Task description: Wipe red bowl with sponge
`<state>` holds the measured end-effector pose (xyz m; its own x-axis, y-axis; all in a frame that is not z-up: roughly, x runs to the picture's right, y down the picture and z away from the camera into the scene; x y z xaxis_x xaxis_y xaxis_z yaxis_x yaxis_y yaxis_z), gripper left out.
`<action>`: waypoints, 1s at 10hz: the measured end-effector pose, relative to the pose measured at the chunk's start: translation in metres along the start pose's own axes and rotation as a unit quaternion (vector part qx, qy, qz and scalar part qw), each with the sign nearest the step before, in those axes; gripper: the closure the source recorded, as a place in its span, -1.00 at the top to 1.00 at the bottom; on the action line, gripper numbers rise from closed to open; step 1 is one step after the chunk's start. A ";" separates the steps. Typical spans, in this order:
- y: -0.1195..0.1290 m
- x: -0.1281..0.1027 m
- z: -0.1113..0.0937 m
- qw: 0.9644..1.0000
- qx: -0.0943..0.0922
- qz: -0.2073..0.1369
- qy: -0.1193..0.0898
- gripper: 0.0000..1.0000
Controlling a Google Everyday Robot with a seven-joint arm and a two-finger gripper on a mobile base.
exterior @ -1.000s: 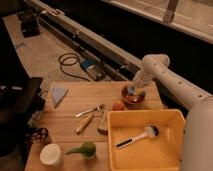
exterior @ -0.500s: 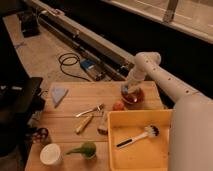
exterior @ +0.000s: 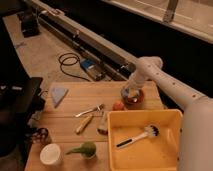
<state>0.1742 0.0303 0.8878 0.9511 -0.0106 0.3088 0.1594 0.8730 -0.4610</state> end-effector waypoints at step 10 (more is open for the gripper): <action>-0.044 0.002 0.008 0.999 0.026 -0.018 -0.021 -1.00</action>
<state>0.1667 -0.0045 0.9152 0.9328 -0.0237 0.3596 0.1791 0.8964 -0.4055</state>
